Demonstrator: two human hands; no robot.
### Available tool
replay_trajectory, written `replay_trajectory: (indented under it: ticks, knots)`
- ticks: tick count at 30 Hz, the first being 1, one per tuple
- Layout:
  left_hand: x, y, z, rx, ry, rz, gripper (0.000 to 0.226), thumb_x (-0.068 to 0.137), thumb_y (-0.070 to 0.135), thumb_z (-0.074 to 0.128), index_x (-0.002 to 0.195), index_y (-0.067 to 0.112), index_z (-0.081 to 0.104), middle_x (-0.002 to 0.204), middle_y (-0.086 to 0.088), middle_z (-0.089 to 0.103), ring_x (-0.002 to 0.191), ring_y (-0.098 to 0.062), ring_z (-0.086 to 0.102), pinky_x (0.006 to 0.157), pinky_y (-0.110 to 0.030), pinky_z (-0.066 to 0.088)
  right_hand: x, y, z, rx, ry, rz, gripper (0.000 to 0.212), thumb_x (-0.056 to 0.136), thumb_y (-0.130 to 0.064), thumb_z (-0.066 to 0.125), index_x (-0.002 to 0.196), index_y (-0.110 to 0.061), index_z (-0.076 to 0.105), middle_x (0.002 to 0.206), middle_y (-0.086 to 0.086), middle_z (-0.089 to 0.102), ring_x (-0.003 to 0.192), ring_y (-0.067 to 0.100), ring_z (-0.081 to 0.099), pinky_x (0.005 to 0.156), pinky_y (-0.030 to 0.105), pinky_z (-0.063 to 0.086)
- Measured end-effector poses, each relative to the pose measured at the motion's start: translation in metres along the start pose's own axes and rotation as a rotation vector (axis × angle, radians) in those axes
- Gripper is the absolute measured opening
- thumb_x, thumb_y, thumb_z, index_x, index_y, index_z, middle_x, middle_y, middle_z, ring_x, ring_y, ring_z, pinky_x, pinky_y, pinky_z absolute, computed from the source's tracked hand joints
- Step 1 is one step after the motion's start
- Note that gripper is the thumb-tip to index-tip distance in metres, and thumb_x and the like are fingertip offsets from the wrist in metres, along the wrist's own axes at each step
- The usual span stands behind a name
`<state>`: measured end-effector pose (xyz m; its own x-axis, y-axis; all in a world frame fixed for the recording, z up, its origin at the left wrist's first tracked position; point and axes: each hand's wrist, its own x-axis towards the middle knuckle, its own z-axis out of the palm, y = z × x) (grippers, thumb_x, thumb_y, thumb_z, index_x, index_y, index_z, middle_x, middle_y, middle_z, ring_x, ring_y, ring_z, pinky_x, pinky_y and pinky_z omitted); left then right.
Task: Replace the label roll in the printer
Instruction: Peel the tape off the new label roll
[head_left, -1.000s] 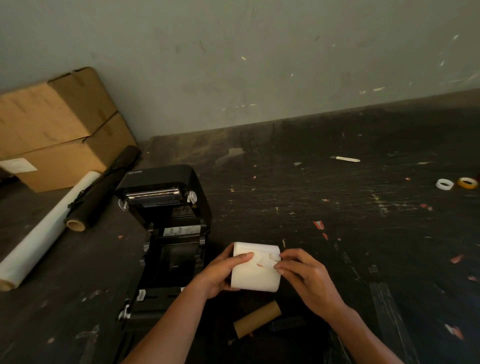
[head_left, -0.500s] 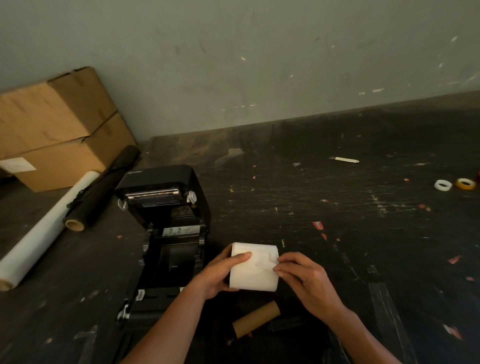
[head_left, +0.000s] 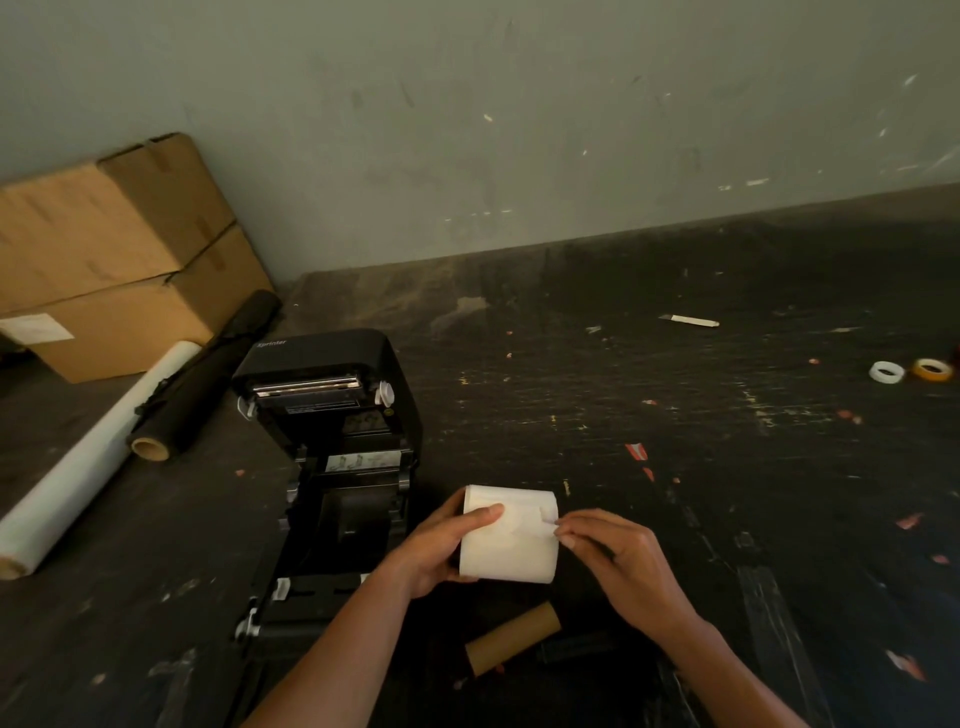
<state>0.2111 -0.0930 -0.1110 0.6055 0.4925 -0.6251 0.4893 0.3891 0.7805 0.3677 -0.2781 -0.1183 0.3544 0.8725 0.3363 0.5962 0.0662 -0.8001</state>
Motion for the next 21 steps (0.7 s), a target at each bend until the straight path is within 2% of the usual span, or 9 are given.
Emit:
replay_trajectory:
  ticks: [4, 7, 11, 15, 18, 21]
  knots:
    - [0.000, -0.002, -0.003, -0.016, 0.011, -0.005, 0.085, 0.045, 0.057, 0.086, 0.123, 0.046, 0.053, 0.124, -0.006, 0.061, 0.113, -0.031, 0.058, 0.088, -0.051, 0.052, 0.001, -0.001, -0.007, 0.094, 0.019, 0.083, 0.032, 0.088, -0.013, 0.059, 0.100, -0.043, 0.063, 0.101, -0.025, 0.064, 0.098, -0.005, 0.060, 0.082, 0.009, 0.046]
    - [0.000, -0.001, -0.004, -0.017, -0.014, -0.004, 0.082, 0.045, 0.057, 0.087, 0.120, 0.047, 0.054, 0.125, -0.006, 0.060, 0.114, -0.031, 0.057, 0.087, -0.050, 0.052, 0.002, 0.000, -0.012, 0.127, 0.003, 0.151, 0.032, 0.088, -0.015, 0.058, 0.099, -0.044, 0.063, 0.103, -0.024, 0.064, 0.101, -0.005, 0.059, 0.084, 0.011, 0.047]
    - [0.000, 0.003, -0.002, -0.003, -0.013, -0.007, 0.071, 0.045, 0.054, 0.087, 0.109, 0.049, 0.057, 0.124, -0.007, 0.060, 0.114, -0.032, 0.057, 0.092, -0.054, 0.050, 0.003, 0.002, -0.008, 0.328, 0.044, 0.321, 0.024, 0.090, -0.012, 0.055, 0.099, -0.031, 0.067, 0.099, -0.015, 0.068, 0.099, 0.000, 0.062, 0.083, 0.021, 0.051]
    - [0.001, 0.003, -0.003, 0.000, 0.000, -0.008, 0.075, 0.043, 0.054, 0.088, 0.110, 0.049, 0.056, 0.124, -0.007, 0.060, 0.113, -0.031, 0.057, 0.091, -0.053, 0.051, 0.007, -0.004, -0.001, 0.586, 0.152, 0.454, 0.020, 0.094, -0.009, 0.048, 0.097, -0.017, 0.067, 0.096, -0.005, 0.070, 0.095, 0.009, 0.065, 0.081, 0.028, 0.051]
    - [0.001, 0.003, -0.002, 0.013, -0.001, 0.000, 0.075, 0.040, 0.056, 0.089, 0.109, 0.050, 0.058, 0.122, -0.006, 0.062, 0.112, -0.031, 0.058, 0.091, -0.053, 0.052, 0.013, -0.009, 0.005, 0.677, 0.234, 0.527, 0.018, 0.095, -0.011, 0.046, 0.097, -0.011, 0.063, 0.095, 0.005, 0.070, 0.091, 0.016, 0.068, 0.080, 0.031, 0.053]
    - [0.000, 0.005, -0.001, 0.013, -0.001, 0.001, 0.065, 0.047, 0.052, 0.087, 0.107, 0.051, 0.059, 0.121, -0.006, 0.062, 0.111, -0.030, 0.058, 0.088, -0.052, 0.053, 0.022, -0.010, 0.007, 0.722, 0.332, 0.612, 0.017, 0.096, -0.013, 0.045, 0.098, -0.010, 0.062, 0.096, 0.010, 0.068, 0.085, 0.019, 0.068, 0.077, 0.031, 0.054]
